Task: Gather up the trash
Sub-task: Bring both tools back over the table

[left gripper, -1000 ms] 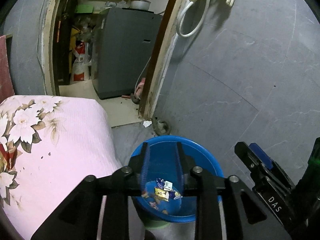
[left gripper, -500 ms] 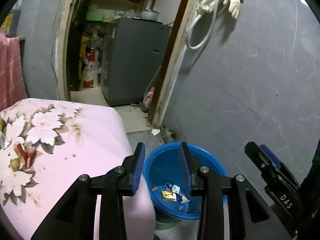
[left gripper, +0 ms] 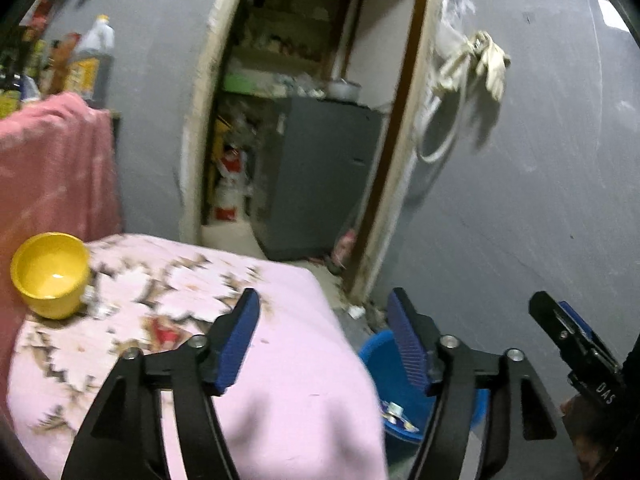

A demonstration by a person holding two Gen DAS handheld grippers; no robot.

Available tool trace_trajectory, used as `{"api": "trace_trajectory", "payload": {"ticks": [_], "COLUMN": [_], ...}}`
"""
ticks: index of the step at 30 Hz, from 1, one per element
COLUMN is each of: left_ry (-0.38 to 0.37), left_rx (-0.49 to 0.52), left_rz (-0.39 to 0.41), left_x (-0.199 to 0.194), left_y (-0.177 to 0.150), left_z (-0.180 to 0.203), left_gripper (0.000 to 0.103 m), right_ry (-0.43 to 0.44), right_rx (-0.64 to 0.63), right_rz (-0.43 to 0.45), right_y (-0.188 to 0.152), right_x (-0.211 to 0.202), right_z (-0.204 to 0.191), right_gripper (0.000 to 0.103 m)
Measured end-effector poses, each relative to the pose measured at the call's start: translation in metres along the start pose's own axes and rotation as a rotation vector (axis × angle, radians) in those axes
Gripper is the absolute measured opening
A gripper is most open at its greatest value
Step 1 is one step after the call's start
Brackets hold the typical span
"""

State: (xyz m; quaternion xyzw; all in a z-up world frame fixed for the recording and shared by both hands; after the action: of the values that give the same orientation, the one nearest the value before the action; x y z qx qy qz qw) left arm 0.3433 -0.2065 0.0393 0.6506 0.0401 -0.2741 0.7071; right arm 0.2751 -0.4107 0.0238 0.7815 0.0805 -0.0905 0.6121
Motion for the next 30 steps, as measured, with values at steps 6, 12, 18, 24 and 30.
{"api": "trace_trajectory", "payload": {"ticks": [6, 12, 18, 24, 30], "left_ry": [0.091, 0.171, 0.265, 0.369, 0.426], "left_rx": [-0.044, -0.078, -0.101, -0.080, -0.074], "left_rz": [0.105, 0.179, 0.232, 0.259, 0.258], "left_x": [-0.038, -0.071, -0.101, -0.121, -0.124], "left_y": [0.011, 0.010, 0.005, -0.009, -0.021], "left_z": [-0.050, -0.093, -0.134, -0.168, -0.190], "left_gripper": [0.095, 0.099, 0.100, 0.100, 0.100], "right_ry": [0.046, 0.102, 0.167, 0.218, 0.264], "right_rx": [-0.031, -0.065, -0.127, -0.191, -0.217], "right_rz": [0.028, 0.063, 0.124, 0.163, 0.139], "right_y": [0.006, 0.005, 0.000, -0.006, -0.016], "right_x": [-0.006, -0.011, -0.020, -0.023, -0.010], "right_z": [-0.041, -0.083, -0.129, -0.168, -0.193], "right_gripper": [0.103, 0.103, 0.103, 0.103, 0.103]}}
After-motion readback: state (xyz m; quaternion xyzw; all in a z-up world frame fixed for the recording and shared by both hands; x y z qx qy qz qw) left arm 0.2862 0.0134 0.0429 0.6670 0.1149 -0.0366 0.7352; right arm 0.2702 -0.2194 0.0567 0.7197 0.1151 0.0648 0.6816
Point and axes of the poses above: each gripper's, at about its wrist camera, not at the fingertips, and x roughly the way its jaws point, z to its right, y to its top, the point moved 9 cm from there along x, roughly the way its jaws point, and after that the axes turned 7 degrees about y, right-handed, at the moved point
